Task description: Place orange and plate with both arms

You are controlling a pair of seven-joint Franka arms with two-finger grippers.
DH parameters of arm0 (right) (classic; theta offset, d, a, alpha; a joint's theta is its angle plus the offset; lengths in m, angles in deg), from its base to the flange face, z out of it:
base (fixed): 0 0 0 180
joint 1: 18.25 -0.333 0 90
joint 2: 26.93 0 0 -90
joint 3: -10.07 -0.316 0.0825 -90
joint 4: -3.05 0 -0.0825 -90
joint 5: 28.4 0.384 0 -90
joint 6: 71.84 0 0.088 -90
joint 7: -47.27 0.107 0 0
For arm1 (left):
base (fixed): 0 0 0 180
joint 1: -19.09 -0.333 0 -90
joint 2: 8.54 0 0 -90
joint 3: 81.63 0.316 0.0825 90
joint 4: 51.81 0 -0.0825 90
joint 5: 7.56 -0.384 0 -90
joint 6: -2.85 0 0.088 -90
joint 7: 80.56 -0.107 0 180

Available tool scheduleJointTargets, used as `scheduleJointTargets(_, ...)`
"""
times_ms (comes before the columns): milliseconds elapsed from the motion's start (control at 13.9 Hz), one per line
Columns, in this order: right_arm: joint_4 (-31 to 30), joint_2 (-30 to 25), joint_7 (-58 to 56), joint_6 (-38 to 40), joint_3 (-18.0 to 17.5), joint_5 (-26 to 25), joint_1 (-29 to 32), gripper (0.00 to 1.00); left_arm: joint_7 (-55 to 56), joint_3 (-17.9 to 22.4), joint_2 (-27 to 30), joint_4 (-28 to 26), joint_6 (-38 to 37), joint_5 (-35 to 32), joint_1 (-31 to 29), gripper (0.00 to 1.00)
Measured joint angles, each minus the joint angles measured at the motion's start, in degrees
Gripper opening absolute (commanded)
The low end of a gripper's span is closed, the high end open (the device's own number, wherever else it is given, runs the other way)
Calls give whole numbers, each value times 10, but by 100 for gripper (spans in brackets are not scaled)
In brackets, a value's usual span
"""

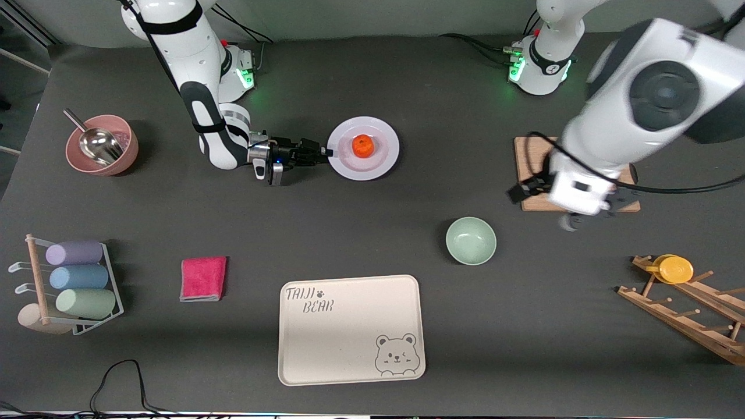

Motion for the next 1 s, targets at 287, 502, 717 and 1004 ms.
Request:
scheduleJointTargets(287,9,3,0,0,-7,8,0,20,-187,11,28,0,-41,0,-104,100)
scheduleJointTargets(502,12,4,0,0,-14,12,0,4,-276,101,46,0,-47,22,-82,100)
scheduleJointTargets(717,16,4,0,2,-15,16,1,0,-406,289,104,0,-49,103,6,100)
scheduleJointTargets(1004,29,-18,30,9,-14,6,28,0,-469,477,162,-21,-51,134,143,100)
